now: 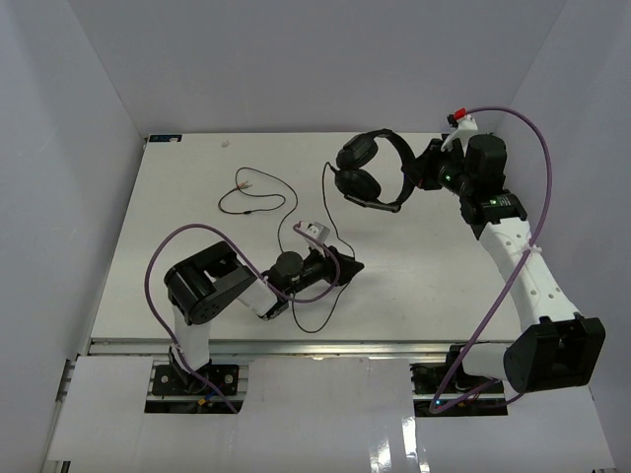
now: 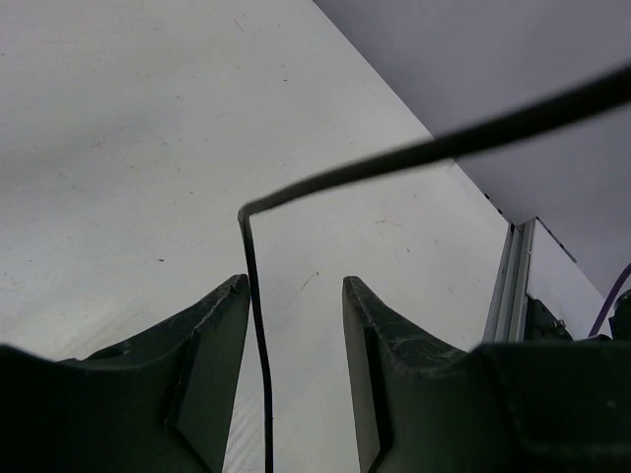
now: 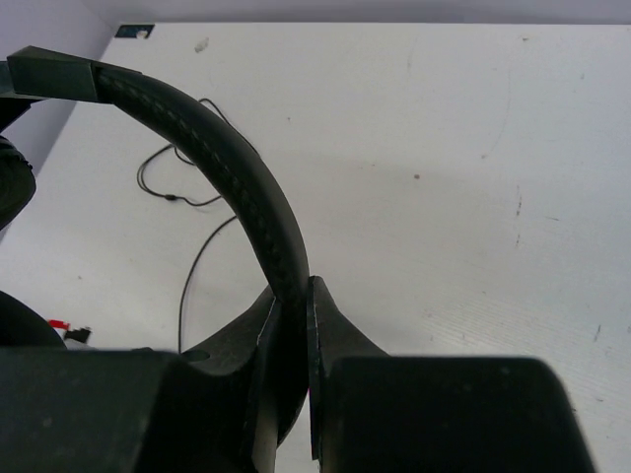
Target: Wrap the headphones
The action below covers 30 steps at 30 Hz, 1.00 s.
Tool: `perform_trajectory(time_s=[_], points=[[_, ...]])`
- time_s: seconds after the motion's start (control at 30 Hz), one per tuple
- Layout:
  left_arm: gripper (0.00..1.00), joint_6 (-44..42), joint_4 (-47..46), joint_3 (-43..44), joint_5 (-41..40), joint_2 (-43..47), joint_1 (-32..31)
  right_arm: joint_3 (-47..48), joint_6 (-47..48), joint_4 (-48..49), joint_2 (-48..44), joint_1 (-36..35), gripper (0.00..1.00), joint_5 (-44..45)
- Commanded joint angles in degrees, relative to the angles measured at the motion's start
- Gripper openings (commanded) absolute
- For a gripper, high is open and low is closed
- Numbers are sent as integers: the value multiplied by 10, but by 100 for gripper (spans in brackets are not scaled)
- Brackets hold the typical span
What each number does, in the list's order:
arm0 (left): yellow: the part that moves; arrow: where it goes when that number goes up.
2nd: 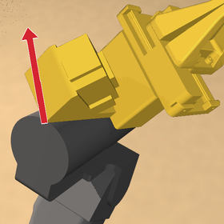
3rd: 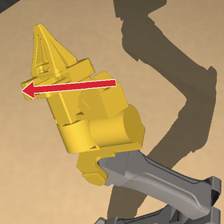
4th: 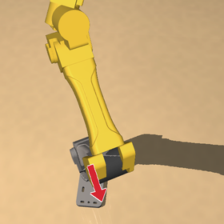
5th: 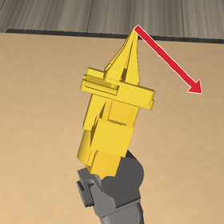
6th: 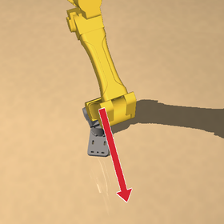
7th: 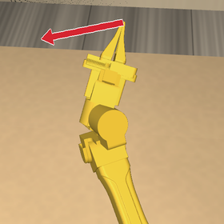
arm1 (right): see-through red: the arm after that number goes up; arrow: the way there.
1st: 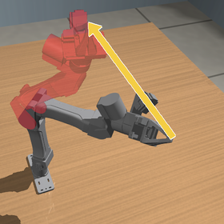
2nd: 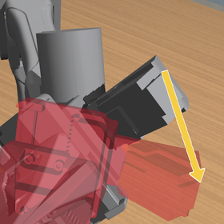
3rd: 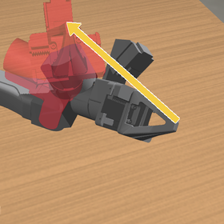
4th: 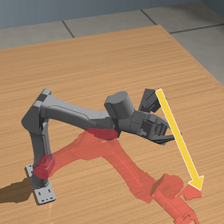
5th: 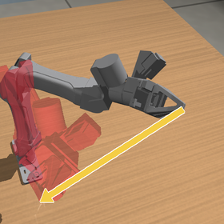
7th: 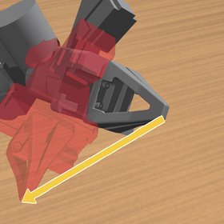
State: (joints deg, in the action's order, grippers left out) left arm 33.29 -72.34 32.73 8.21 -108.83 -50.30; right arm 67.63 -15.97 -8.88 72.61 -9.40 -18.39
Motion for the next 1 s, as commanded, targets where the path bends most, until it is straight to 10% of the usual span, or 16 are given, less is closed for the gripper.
perform_trajectory(time_s=[0.0,0.37,0.57,0.97], points=[[53,22,-77,23,-12,-15,-13,44,-67,20,-9,8,8,-28],[74,-21,-154,10,-120,-29,-26,77,-97,11,-4,17,8,-61],[34,-14,-121,-7,-14,3,-28,81,-87,12,0,21,8,-35],[14,-58,139,-40,-64,177,-161,66,-138,34,35,14,8,140]])
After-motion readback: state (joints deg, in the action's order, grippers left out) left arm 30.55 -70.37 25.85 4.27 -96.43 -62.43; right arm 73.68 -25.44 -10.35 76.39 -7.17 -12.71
